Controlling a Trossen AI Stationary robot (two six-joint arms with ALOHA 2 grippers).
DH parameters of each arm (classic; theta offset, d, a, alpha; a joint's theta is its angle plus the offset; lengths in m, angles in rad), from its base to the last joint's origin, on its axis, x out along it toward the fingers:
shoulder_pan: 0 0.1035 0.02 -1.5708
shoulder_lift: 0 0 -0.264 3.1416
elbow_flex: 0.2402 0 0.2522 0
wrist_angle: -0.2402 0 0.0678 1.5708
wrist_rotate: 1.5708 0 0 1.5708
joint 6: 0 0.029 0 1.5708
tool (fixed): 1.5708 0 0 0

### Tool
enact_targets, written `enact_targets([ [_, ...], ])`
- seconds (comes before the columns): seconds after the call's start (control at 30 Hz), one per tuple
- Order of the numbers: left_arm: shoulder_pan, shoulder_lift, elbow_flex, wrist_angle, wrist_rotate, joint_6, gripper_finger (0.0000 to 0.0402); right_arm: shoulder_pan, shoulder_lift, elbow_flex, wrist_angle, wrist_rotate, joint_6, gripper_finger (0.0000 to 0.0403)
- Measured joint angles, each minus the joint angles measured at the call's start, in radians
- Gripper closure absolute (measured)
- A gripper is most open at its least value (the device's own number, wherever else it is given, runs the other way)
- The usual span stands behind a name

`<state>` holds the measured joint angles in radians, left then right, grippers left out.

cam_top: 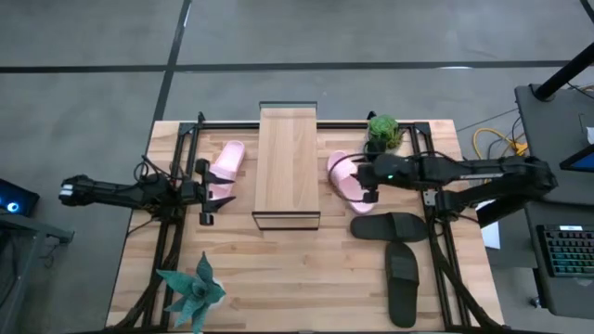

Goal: Pick and place slides into the shelf
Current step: Put the right pink slipper on the shelf

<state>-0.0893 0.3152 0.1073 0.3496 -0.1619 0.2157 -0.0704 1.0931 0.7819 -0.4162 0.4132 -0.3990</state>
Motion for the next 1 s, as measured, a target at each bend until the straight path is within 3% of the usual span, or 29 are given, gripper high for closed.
enact_targets([
  [0.4, 0.000, 0.039, 0.000, 0.000, 0.000, 0.000, 0.0209, 0.000, 0.286, -0.010, -0.020, 0.012, 0.062, 0.0227],
  [0.53, 0.000, 0.034, 0.000, 0.000, 0.000, 0.001, 0.0209, 0.000, 0.367, -0.010, -0.019, 0.136, 0.066, 0.0236],
  [0.63, 0.000, 0.029, 0.000, 0.001, 0.000, 0.001, 0.0209, -0.001, 0.410, -0.010, -0.015, 0.219, 0.054, 0.0244],
  [1.0, 0.000, 0.029, 0.000, 0.001, 0.000, 0.001, 0.0209, -0.007, 0.473, -0.010, 0.078, 0.219, 0.041, 0.0274],
])
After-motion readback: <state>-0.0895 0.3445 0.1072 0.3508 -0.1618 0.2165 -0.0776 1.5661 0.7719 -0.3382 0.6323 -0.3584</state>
